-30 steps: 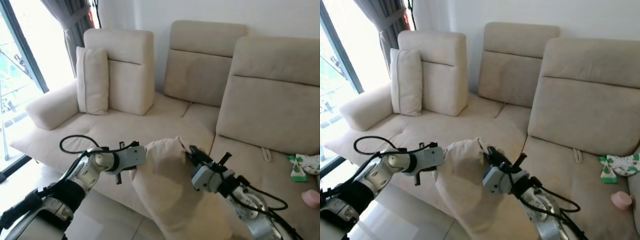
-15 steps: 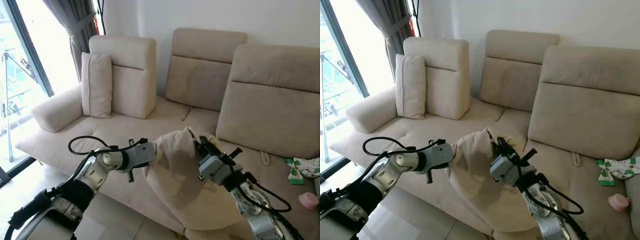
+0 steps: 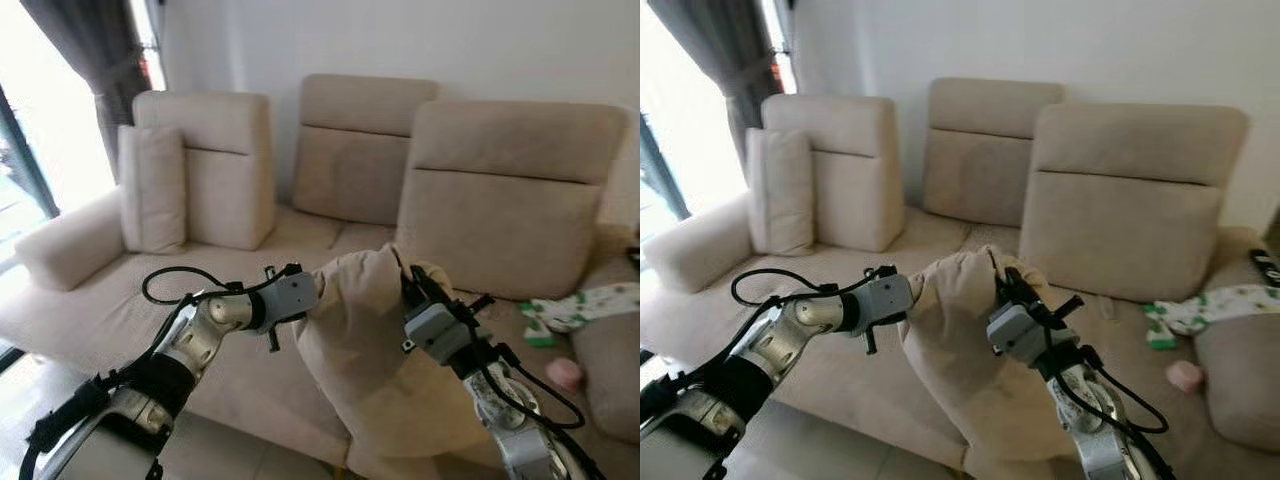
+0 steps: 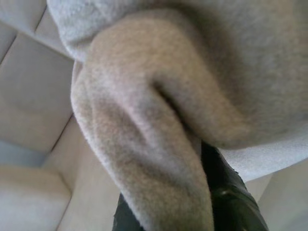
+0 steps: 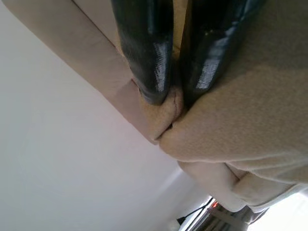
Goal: Move the pillow to the sofa from floor
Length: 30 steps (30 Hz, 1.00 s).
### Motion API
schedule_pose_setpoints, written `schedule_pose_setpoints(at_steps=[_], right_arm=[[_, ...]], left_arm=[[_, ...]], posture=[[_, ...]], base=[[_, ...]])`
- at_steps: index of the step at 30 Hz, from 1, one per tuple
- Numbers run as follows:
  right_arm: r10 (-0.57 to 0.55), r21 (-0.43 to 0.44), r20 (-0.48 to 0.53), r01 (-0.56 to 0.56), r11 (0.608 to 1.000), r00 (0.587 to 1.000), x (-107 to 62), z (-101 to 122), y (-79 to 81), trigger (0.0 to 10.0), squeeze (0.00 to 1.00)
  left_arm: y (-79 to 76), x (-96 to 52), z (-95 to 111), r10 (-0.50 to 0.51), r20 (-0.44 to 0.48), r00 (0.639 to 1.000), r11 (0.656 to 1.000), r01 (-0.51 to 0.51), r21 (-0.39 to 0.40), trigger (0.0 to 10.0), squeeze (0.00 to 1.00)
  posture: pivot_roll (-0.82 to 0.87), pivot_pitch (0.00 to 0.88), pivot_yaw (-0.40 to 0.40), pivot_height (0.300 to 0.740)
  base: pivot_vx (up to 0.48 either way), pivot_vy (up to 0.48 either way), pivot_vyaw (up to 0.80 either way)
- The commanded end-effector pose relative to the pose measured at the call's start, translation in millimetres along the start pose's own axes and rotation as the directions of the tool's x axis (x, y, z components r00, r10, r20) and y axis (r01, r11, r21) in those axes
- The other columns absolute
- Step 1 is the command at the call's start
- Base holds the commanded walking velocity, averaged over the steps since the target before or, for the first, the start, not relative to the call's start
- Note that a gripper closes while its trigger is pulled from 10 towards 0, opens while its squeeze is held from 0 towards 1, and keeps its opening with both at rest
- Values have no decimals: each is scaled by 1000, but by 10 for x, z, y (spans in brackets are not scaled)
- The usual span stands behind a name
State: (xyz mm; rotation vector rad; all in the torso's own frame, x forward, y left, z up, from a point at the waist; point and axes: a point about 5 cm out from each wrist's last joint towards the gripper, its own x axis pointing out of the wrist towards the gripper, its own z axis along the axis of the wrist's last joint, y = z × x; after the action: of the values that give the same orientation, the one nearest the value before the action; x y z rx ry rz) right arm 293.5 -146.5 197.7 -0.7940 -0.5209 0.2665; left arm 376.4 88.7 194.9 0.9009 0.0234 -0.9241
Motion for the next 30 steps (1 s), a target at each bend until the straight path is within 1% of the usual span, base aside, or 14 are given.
schedule_pose_setpoints(at_steps=[1, 2, 5, 18, 30], right_arm=[[52, 22, 72, -54, 998, 996, 60, 153, 129, 10000, 0], [53, 21, 72, -55, 998, 996, 60, 155, 131, 10000, 0], [55, 21, 73, -57, 998, 996, 64, 160, 137, 10000, 0], [53, 17, 80, -54, 998, 995, 76, 176, 132, 10000, 0], [46, 22, 79, -48, 999, 996, 66, 180, 140, 10000, 0]], left_arm=[[75, 10, 229, 26, 119, 993, 998, -32, 46, 10000, 0], [75, 12, 231, 27, 121, 992, 999, -32, 44, 10000, 0], [45, 14, 237, -11, 135, 991, 1000, 7, 29, 10000, 0], [38, 23, 263, -21, 154, 988, 999, 17, 29, 10000, 0], [3, 48, 297, -49, 169, 984, 998, 43, 41, 10000, 0]], posture=[[-143, 0, 44, 740], [-143, 0, 45, 740], [-143, 0, 45, 740], [-145, 0, 48, 740], [-147, 0, 58, 740]], base=[[0, 0, 0], [0, 0, 0], [0, 0, 0], [0, 0, 0], [297, 0, 0]])
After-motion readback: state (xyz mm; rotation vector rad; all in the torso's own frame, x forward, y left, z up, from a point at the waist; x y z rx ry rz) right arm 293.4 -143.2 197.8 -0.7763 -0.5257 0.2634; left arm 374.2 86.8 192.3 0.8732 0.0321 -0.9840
